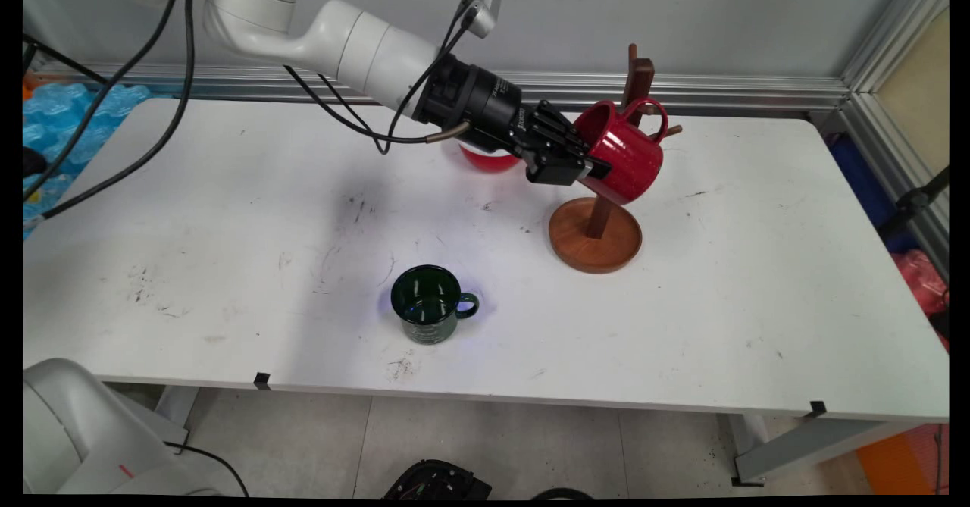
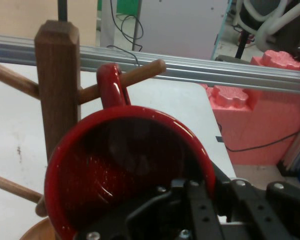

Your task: Place the picked object on the table

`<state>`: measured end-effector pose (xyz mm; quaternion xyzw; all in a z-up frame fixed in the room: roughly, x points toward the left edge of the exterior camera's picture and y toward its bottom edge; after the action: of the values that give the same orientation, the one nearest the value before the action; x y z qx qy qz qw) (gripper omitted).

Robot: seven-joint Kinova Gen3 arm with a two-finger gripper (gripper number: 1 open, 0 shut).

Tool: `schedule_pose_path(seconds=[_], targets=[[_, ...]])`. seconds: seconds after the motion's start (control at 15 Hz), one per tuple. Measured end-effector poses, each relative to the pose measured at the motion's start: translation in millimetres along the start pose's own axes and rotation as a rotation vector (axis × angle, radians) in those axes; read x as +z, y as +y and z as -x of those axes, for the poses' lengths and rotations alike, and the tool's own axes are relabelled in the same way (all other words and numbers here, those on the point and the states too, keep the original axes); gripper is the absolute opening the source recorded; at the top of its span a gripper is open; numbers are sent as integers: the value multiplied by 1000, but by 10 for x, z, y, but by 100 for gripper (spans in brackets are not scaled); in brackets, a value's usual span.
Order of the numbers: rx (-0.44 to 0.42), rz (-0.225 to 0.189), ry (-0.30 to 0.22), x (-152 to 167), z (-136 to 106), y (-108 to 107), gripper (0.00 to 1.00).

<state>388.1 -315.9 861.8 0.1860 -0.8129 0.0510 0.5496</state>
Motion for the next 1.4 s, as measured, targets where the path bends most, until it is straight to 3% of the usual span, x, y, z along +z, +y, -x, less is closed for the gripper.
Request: schedule_pose_path(seconds=[1.4], targets=[[-19, 12, 17, -29, -138, 124, 0]])
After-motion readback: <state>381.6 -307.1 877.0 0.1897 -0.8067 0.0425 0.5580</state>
